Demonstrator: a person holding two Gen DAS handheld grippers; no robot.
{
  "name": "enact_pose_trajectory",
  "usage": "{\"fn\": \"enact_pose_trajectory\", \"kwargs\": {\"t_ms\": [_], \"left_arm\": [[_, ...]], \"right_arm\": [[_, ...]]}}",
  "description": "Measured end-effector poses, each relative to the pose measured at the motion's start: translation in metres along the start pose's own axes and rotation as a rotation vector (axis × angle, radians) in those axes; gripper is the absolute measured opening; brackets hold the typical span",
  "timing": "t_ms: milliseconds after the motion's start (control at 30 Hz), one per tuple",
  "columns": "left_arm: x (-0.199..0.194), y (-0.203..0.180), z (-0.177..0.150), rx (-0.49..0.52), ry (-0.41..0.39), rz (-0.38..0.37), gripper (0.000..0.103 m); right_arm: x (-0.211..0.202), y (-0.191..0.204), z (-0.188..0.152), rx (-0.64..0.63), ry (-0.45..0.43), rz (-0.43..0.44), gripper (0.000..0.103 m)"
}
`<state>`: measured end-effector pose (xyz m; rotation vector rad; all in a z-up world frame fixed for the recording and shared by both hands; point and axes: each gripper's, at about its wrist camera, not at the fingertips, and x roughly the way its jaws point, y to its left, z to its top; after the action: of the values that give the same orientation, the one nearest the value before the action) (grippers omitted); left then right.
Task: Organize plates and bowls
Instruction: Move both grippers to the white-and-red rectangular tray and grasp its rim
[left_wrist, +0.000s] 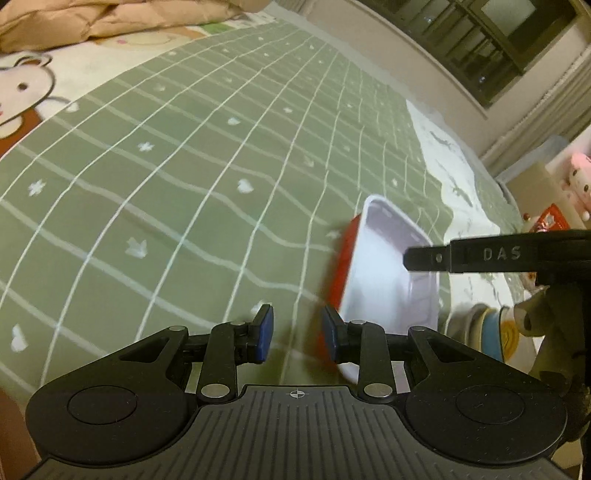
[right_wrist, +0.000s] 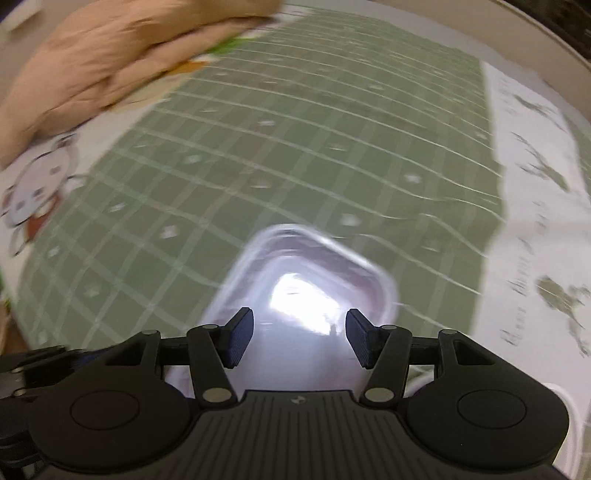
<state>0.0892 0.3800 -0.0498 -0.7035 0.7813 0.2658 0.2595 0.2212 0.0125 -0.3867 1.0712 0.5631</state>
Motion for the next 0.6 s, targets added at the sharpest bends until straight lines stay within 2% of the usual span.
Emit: {"fn": "enact_pose_trajectory", "kwargs": {"t_ms": [133,200,300,433,600], "left_arm": [[0.017,-0.017,0.01,0.053,-0.02,0.01,0.032],[0.029,-0.024,0.014,0.08,-0.007,0.029,0.032],[0.041,-0.026,0.014,0.088,0.024,0.014,0.032],[0.045,-0.024,0.011,0.092,0.043,-0.002,0.03],[0.035,-0.016,0.005,0.083,0.048,0.009,0.029]], "right_arm": [[0.012,-0.013,0.004,0.023,0.032,-0.054,0.056],[0.023,-0.019,0.006,0.042,0.056,-0.075,0.056],[0.036,-0.023,0.006,0.072,0.107,-0.068,0.056],[0.048,-0.019,0.005,0.076,0.137,-0.018,0.056],[0.046,-0.008,0.003,0.095,0.129,0.104,0.058]]}}
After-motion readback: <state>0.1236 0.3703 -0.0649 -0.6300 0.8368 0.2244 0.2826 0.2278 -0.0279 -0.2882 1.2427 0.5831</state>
